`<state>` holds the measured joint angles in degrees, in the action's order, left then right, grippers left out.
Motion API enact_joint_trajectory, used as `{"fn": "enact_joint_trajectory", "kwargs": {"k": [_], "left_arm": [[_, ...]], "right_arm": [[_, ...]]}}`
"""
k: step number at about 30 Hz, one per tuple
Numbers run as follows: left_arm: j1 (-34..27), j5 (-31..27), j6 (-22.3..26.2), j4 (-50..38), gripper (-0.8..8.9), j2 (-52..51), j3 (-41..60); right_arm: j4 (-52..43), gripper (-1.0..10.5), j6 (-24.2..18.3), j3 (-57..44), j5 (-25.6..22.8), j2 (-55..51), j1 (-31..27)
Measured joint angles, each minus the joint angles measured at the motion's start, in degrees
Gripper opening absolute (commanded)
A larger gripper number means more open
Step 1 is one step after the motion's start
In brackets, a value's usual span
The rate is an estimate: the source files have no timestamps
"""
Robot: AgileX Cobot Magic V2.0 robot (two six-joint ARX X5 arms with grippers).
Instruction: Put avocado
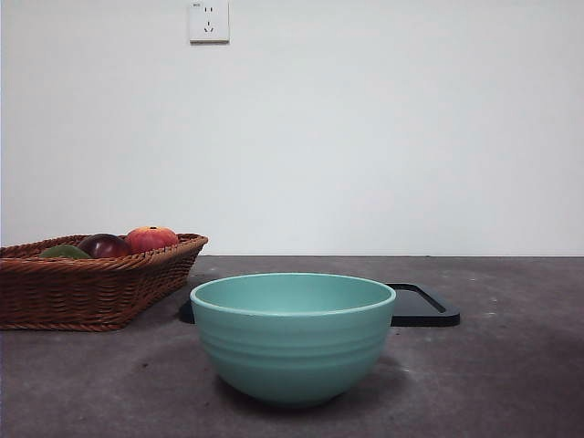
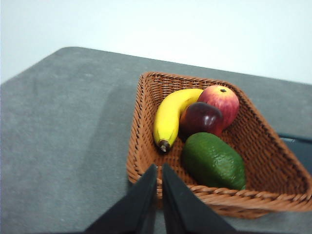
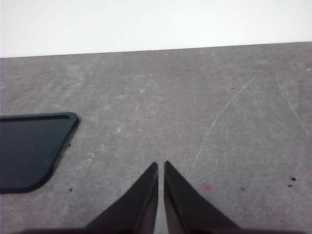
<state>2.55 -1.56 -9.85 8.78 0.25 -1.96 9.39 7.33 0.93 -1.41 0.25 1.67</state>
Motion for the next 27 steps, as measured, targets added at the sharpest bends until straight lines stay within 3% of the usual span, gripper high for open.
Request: {"fn": "enact_joint_trajectory", "kwargs": {"k": [6,14,27], "left_arm": [[1.4,0.0,-9.2,-0.3,0.17,0.0,-2.3],[3.1,0.0,-11.7,3.1,0.17,3.0,-10.8],[3.1,7.5,-7.2,17.9,0.17,23.1,-37.6]], "right_arm": [[0.4,0.1,6.2,2.6,-1.5,0.0,1.1],[4.3,0.1,10.7,11.2,-1.2,4.7,2.3],[14.0,0.1,10.0,36.5,17.4,28.0,4.4]]}}
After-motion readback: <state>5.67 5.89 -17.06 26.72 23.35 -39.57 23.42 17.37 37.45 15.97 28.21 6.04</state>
